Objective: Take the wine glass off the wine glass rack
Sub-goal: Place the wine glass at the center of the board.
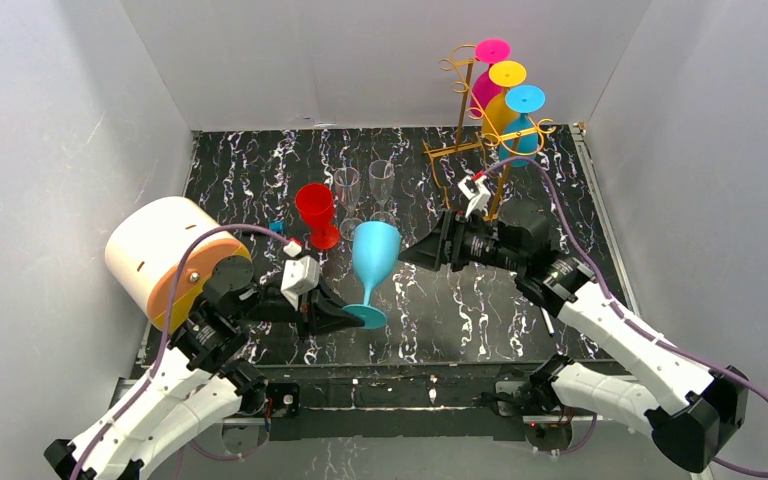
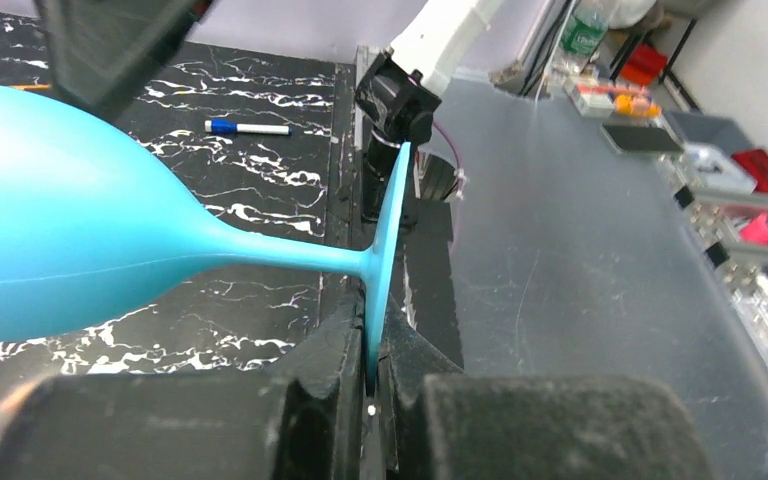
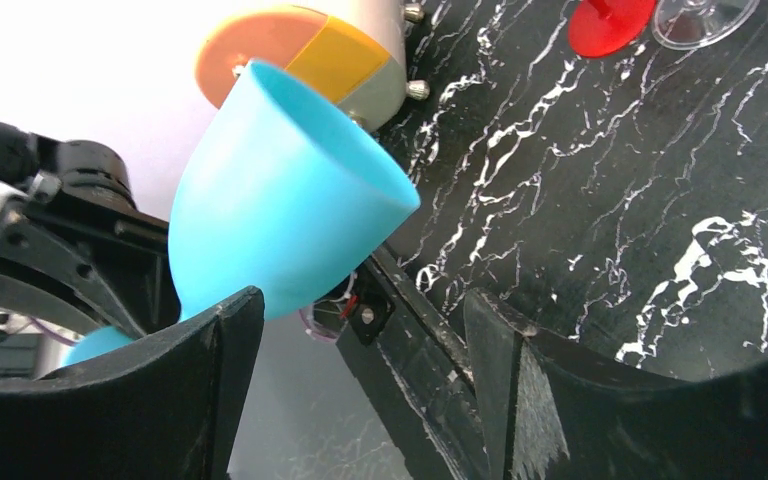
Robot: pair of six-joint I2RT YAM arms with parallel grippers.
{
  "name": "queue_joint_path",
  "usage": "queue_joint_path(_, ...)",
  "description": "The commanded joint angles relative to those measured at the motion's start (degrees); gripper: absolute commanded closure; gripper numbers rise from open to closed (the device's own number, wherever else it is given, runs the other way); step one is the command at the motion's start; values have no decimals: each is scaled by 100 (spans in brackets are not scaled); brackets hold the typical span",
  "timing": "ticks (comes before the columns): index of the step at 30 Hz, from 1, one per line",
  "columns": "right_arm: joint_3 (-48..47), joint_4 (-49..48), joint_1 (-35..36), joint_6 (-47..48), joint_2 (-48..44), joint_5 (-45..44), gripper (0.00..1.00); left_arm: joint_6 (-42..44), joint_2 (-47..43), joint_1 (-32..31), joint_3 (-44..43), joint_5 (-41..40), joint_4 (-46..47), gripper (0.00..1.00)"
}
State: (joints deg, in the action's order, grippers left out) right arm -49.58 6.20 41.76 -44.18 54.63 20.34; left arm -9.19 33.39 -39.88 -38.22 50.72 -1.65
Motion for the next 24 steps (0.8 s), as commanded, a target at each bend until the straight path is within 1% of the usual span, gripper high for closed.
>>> queue_joint_path(1, -464, -661, -548, -305, 169, 1115, 19, 1137, -204, -19, -104, 379, -553, 100)
queue_joint_path(3, -532, -980, -807, -480, 306, 1512, 18, 1305, -246, -20, -109, 444, -704, 100)
queue_joint_path(5, -703, -1105, -951, -463, 554, 1877, 17, 1463, -246, -17, -118, 532, -807, 100)
queue_joint_path(8, -1013, -1094, -978, -227, 1001, 2555, 15, 1672, -138, -16, -170, 677, -923, 100)
queue_joint_path(10, -1203, -1028, -977, -196, 1301, 2893, 16, 1820, -23, -19, -211, 831, -987, 100)
queue_joint_path(15, -1634, -679, -981, -53, 1828, 3694, 24, 2321, 219, -18, -379, 971, -1329, 100)
queue_joint_path(19, -1836, -218, -973, 193, 1995, 4250, 30, 2689, 334, -20, -467, 738, -1640, 100)
queue_joint_path(22, -1946, 114, -968, 357, 2135, 4656, 39, 2928, 429, -16, -511, 564, -1753, 100)
queue_joint_path(24, -2083, 268, -971, 366, 2218, 4923, 42, 3131, 521, -20, -588, 365, -1775, 100)
